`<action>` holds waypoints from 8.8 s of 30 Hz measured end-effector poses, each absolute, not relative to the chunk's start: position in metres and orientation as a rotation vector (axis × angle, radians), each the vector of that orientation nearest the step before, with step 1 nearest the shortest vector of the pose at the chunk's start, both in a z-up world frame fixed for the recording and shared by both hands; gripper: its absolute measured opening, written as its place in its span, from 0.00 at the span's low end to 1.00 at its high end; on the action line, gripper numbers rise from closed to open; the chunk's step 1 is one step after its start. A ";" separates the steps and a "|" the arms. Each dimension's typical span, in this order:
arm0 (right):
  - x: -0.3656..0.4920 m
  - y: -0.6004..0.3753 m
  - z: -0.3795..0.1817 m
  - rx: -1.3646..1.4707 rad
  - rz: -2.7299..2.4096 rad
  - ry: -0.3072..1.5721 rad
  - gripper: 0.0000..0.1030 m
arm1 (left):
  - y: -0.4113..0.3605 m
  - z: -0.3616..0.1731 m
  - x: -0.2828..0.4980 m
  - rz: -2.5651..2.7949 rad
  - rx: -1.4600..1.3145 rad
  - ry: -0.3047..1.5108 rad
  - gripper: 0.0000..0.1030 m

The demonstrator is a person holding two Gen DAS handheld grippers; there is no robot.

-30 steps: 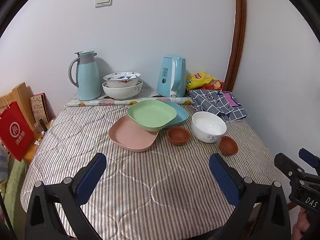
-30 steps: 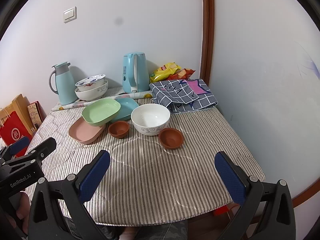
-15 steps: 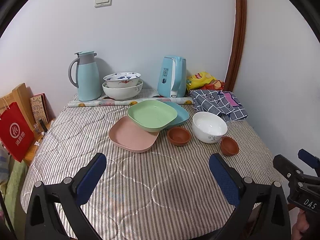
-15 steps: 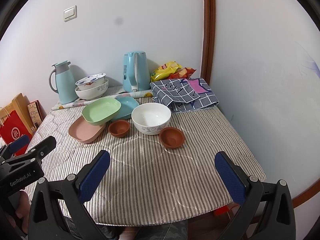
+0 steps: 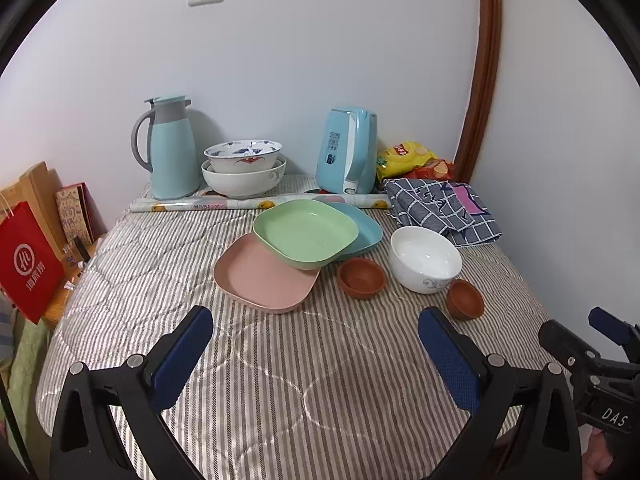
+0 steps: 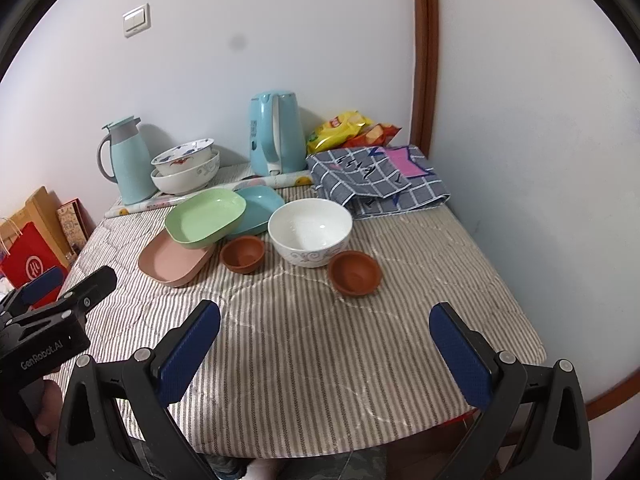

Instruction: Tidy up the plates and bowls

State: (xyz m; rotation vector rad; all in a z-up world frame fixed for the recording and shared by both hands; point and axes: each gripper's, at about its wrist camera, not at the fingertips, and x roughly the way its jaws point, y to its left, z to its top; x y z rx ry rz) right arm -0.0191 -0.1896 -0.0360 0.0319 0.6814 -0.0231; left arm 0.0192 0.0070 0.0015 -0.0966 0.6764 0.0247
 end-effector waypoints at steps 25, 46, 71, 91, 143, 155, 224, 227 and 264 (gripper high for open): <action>0.088 -0.175 -0.064 0.038 0.022 0.755 1.00 | 0.056 -0.031 0.122 0.134 -0.154 0.790 1.00; 0.205 -0.127 -0.077 -0.047 0.151 0.840 0.88 | 0.083 -0.055 0.205 0.126 -0.231 0.877 0.79; 0.290 -0.077 -0.127 -0.042 0.258 1.003 0.37 | 0.087 -0.101 0.280 0.076 -0.162 0.969 0.30; 0.293 -0.054 -0.133 -0.087 0.247 0.979 0.06 | 0.105 -0.094 0.253 0.104 -0.158 0.969 0.07; 0.234 -0.066 -0.113 -0.130 0.238 0.924 0.77 | 0.121 -0.082 0.192 0.169 -0.238 1.013 0.32; 0.199 -0.113 -0.079 -0.085 0.135 0.842 0.89 | 0.090 -0.039 0.180 0.213 -0.191 0.911 0.76; 0.367 -0.113 -0.169 -0.066 0.177 1.114 0.10 | 0.049 -0.135 0.356 0.029 -0.234 1.142 0.17; 0.365 -0.112 -0.167 -0.071 0.175 1.091 0.08 | 0.048 -0.137 0.358 0.039 -0.220 1.133 0.09; 0.244 -0.157 -0.056 0.027 0.136 0.856 0.06 | 0.017 -0.028 0.257 -0.046 -0.217 0.945 0.08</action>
